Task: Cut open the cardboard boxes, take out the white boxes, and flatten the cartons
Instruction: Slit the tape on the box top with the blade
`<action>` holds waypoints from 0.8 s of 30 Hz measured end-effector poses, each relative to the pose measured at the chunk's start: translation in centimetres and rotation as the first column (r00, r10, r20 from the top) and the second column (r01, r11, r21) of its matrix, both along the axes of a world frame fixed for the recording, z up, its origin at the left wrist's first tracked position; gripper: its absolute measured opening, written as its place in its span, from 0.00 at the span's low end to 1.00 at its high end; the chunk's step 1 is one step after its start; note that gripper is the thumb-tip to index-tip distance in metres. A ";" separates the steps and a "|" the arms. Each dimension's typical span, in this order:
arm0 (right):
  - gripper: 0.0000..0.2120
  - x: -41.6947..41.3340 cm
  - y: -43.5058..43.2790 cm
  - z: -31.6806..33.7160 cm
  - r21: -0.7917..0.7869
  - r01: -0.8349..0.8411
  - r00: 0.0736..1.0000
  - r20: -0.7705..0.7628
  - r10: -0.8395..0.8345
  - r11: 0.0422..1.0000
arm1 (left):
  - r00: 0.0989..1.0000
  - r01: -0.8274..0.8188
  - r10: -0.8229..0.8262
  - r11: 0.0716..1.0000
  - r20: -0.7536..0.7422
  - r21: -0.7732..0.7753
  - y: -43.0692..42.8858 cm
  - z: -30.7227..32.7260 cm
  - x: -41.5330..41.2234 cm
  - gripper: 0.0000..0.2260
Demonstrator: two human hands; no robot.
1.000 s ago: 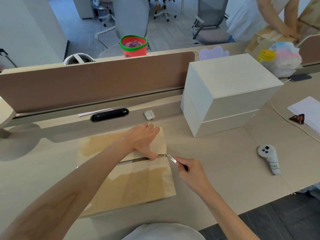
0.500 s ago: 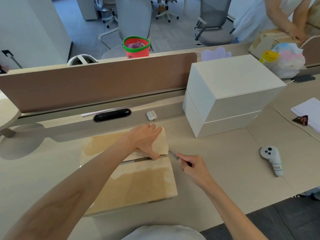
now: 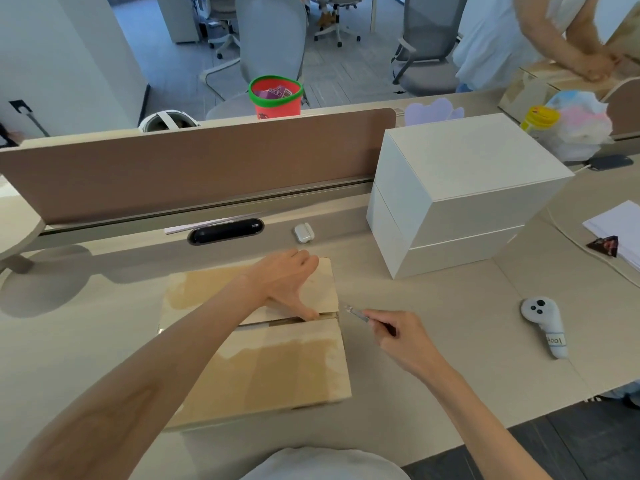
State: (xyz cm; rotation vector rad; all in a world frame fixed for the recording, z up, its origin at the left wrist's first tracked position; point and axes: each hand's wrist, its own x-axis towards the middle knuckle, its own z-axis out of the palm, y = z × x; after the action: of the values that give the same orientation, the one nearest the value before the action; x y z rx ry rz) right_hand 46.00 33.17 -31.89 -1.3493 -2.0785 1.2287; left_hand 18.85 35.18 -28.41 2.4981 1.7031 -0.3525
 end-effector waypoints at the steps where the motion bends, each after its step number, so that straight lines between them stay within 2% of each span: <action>1: 0.20 0.0 0.3 0.3 0.003 0.021 0.999 -0.034 -0.021 1.000 | 1.000 -0.015 0.015 1.000 0.025 0.002 -0.2 -0.2 -0.2 0.35; 4: 0.27 -0.6 0.9 0.7 0.031 0.059 0.997 -0.052 -0.058 0.998 | 0.988 -0.097 0.104 0.993 0.118 -0.063 -1.2 -1.3 -0.8 0.41; 7: 0.18 -2.3 1.5 1.2 0.027 0.082 0.996 -0.045 -0.081 0.996 | 0.966 -0.134 0.152 0.986 0.208 -0.098 -2.7 -2.1 -1.2 0.45; 10: 0.08 -4.5 2.7 1.8 0.030 0.054 0.997 -0.062 -0.052 0.998 | 0.964 -0.144 0.152 0.988 0.218 -0.052 -4.5 -2.6 -1.8 0.40; 14: 0.09 -8.2 4.7 2.0 0.061 -0.018 0.999 -0.029 0.020 0.998 | 0.952 -0.266 0.260 0.964 0.164 0.015 -8.3 -4.0 -3.5 0.38; 16: 0.10 -10.0 5.6 1.9 0.089 -0.051 0.999 -0.008 0.052 0.995 | 0.933 -0.337 0.327 0.940 0.151 0.047 -10.7 -4.9 -4.5 0.33; 19: 0.12 -12.6 6.5 1.8 0.168 -0.117 0.992 0.060 0.108 0.979 | 0.855 -0.507 0.486 0.857 0.182 0.094 -14.9 -5.2 -5.2 0.25; 22: 0.10 -14.3 6.3 0.8 0.174 -0.182 0.981 0.097 0.167 0.968 | 0.733 -0.674 0.629 0.723 0.257 0.151 -18.8 -5.6 -4.7 0.23; 24: 0.09 -14.7 6.0 -0.1 0.259 -0.215 0.974 0.126 0.188 0.942 | 0.681 -0.731 0.682 0.655 0.265 0.192 -20.6 -5.5 -3.9 0.23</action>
State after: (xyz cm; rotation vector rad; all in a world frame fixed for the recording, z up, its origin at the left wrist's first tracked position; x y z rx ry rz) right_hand 31.30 39.18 -31.98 -1.1153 -2.4027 0.9212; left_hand 14.90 14.54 -33.93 1.6792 2.5999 0.1972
